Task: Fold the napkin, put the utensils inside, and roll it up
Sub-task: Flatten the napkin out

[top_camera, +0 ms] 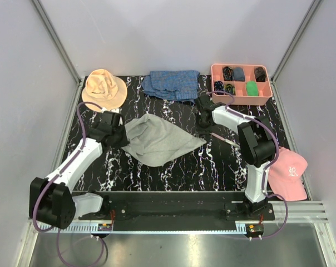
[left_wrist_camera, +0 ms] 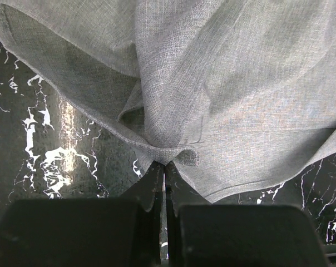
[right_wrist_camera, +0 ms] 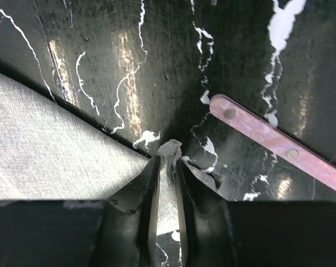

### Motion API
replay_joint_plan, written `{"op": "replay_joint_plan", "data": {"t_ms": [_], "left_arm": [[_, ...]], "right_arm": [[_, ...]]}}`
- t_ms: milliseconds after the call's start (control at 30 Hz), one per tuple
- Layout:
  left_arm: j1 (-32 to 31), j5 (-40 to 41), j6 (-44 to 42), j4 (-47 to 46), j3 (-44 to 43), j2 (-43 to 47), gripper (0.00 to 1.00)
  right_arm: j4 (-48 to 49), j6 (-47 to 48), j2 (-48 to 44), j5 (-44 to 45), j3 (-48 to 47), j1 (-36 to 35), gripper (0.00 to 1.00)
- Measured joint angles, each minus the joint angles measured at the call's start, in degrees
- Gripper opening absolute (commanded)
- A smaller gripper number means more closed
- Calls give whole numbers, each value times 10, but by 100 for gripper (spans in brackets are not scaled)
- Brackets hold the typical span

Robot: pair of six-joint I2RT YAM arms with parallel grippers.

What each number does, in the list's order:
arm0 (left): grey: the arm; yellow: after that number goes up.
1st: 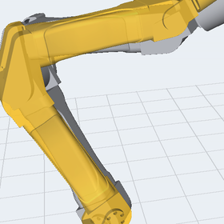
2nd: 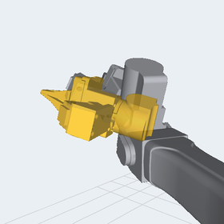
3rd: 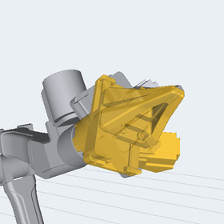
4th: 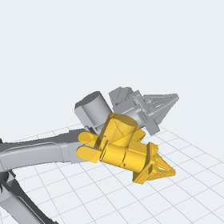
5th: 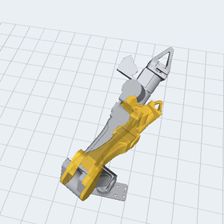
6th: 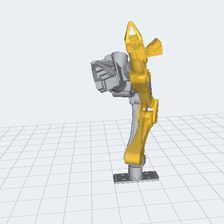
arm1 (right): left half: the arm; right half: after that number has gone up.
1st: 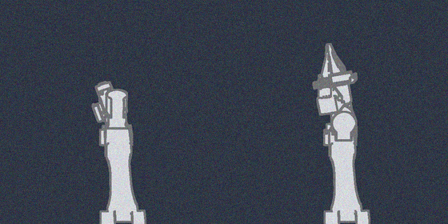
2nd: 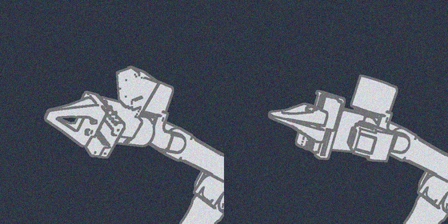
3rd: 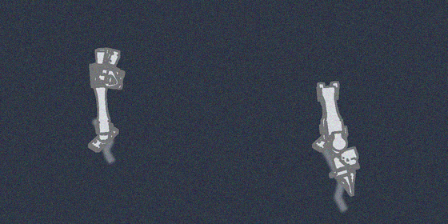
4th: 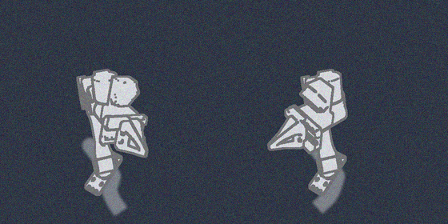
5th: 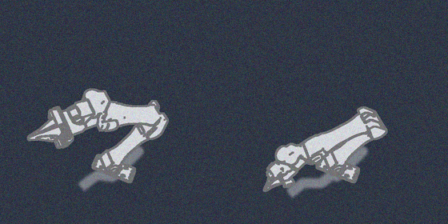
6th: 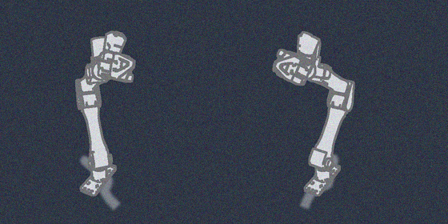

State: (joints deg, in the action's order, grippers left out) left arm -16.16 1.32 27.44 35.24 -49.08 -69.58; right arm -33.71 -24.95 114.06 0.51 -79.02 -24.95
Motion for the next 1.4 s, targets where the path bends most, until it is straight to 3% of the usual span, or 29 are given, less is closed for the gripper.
{"op": "replay_joint_plan", "data": {"t_ms": [133,267,567,767,933,1067,1200,1400], "left_arm": [[0,7,0,2,0,22,0],[3,11,0,5,0,45,0],[10,15,2,24,0,52,0],[11,22,11,24,0,91,0],[13,21,11,24,1,84,0],[13,17,11,25,13,83,0],[13,13,11,26,19,83,0],[13,6,11,25,19,83,0]], "right_arm": [[-15,-1,-22,12,3,0,15],[-30,2,-70,31,3,0,0],[-56,3,-170,49,2,0,1],[-58,14,-197,54,1,0,24],[-55,16,-129,43,-14,0,34],[-54,14,-60,30,-21,0,50],[-55,6,-34,28,-21,0,54],[-49,-6,-25,28,-23,0,52]]}}
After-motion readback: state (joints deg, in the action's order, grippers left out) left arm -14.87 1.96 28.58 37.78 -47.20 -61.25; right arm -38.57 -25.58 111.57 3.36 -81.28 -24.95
